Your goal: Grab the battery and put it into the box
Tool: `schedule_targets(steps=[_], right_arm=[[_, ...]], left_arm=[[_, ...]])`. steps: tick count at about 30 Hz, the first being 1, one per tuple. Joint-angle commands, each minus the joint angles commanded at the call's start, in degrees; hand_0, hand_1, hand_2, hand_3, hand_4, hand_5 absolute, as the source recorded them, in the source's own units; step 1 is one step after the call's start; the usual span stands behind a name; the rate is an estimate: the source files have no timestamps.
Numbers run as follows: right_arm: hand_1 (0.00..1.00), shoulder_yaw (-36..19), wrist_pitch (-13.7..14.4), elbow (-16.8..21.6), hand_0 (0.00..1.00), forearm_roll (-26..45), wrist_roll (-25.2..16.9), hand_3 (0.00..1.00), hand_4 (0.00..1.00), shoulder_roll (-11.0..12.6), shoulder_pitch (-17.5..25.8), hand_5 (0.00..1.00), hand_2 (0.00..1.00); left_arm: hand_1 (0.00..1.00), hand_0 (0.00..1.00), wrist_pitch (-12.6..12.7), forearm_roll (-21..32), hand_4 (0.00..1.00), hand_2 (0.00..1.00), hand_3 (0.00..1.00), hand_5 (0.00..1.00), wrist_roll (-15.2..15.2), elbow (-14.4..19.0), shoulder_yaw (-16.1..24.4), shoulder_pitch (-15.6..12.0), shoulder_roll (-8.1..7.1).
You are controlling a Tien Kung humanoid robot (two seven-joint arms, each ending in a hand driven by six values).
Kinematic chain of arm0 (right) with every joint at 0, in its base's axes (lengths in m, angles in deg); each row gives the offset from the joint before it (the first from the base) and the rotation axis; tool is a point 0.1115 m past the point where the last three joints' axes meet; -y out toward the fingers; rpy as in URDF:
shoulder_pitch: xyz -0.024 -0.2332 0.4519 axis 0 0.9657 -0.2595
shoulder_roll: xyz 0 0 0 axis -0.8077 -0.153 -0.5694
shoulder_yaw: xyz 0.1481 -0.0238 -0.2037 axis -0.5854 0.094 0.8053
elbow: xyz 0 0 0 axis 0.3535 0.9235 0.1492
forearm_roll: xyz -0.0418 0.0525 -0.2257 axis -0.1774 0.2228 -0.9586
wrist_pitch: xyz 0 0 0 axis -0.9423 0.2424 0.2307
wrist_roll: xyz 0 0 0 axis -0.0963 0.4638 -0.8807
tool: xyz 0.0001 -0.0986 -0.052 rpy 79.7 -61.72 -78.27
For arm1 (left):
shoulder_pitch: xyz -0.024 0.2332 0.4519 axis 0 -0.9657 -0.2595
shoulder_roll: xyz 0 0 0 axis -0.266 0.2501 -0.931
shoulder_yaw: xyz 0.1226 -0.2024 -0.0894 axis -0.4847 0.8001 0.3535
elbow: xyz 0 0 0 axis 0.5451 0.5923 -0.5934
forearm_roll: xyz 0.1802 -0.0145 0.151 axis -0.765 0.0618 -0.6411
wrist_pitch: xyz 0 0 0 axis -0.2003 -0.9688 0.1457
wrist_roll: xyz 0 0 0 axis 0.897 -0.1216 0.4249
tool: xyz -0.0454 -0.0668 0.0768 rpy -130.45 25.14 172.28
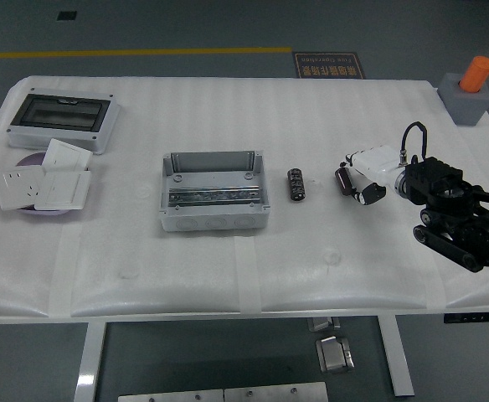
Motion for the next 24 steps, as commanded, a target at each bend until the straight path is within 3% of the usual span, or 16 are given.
schedule_targets(steps=[14,18,24], right_arm=[[0.654,-1.8,1.0,1.4,0.589,1.0,-0.5,0.709,0.465,0.5,0.7,0.149,0.739],[0.654,-4.9,1.3,4.1,0.589,1.0,-0.2,0.709,0.465,1.7,0.9,0.149,0.739],[0.653,-12.5,2.4,11.0,0.587,2.1,0.2,0.709,0.453,3.4,3.1,0.152,0.736]], left_arm=[[0.647,0.6,0.1,0.1,0.615,0.5,0.561,0.263,0.1,0.0,0.0,-0.1,0.12],[0.647,0.6,0.1,0.0,0.615,0.5,0.561,0.263,0.1,0.0,0.1,-0.2,0.14],[0.647,0.6,0.2,0.0,0.616,0.5,0.561,0.265,0.0,0.0,0.3,-0.3,0.17]])
